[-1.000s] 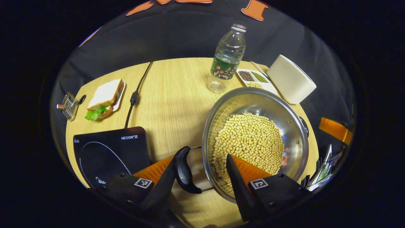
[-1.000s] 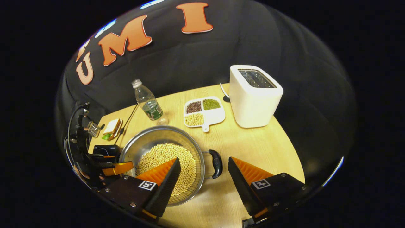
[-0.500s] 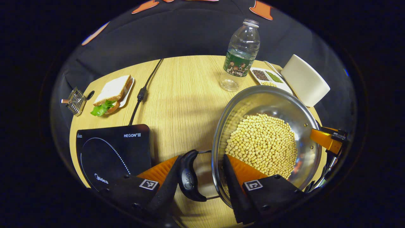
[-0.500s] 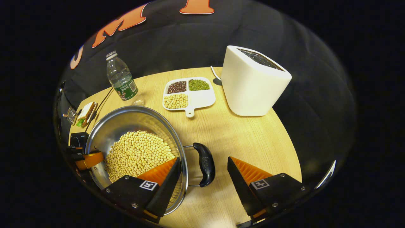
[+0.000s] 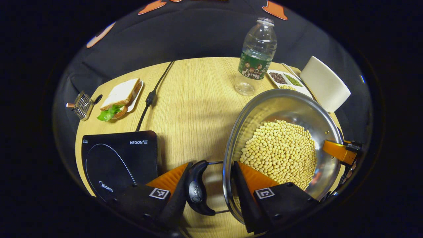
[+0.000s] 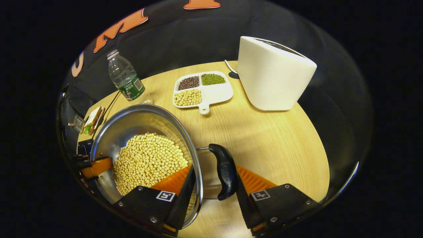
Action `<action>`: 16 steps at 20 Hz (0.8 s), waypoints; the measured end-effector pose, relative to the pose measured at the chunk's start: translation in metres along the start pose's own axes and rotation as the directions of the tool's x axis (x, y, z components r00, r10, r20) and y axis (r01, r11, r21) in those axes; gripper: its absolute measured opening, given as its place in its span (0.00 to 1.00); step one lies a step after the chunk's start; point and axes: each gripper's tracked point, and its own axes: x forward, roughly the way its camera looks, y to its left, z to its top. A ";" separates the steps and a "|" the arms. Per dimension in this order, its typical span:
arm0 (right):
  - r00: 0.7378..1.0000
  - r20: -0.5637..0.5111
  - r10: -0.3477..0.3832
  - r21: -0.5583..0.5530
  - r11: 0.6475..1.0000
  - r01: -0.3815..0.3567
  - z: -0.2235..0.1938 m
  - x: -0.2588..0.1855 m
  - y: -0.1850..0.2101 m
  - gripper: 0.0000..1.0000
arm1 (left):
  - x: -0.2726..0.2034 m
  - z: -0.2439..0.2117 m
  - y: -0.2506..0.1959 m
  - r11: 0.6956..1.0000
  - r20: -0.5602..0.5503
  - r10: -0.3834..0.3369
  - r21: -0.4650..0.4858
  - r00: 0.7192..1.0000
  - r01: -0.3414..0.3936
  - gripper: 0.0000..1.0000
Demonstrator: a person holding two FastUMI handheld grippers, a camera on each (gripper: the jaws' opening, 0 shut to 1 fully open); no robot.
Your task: First push the handle of the pot to place it horizontally, then grasp the pot with both hands and set it on the induction cooktop.
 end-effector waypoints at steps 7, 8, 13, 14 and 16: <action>1.000 -0.004 0.009 0.029 1.000 -0.009 -0.001 -0.008 0.007 0.55 | -0.025 -0.002 0.015 0.999 0.034 0.016 -0.032 0.999 -0.015 0.70; 1.000 0.010 0.018 0.028 0.999 -0.019 0.004 -0.009 0.005 0.55 | -0.032 0.003 0.019 0.999 0.056 0.018 -0.042 0.998 -0.016 0.70; 0.995 0.092 0.038 0.032 0.999 -0.041 0.004 0.002 0.008 0.54 | -0.076 0.022 0.040 0.999 0.157 0.043 -0.032 0.987 -0.038 0.69; 0.994 0.104 0.042 0.027 0.999 -0.045 0.004 0.006 0.009 0.54 | -0.085 0.025 0.046 0.999 0.172 0.046 -0.029 0.984 -0.041 0.69; 0.991 0.125 0.054 0.016 0.998 -0.056 0.006 0.008 0.009 0.54 | -0.104 0.028 0.058 0.998 0.203 0.059 -0.025 0.977 -0.055 0.68</action>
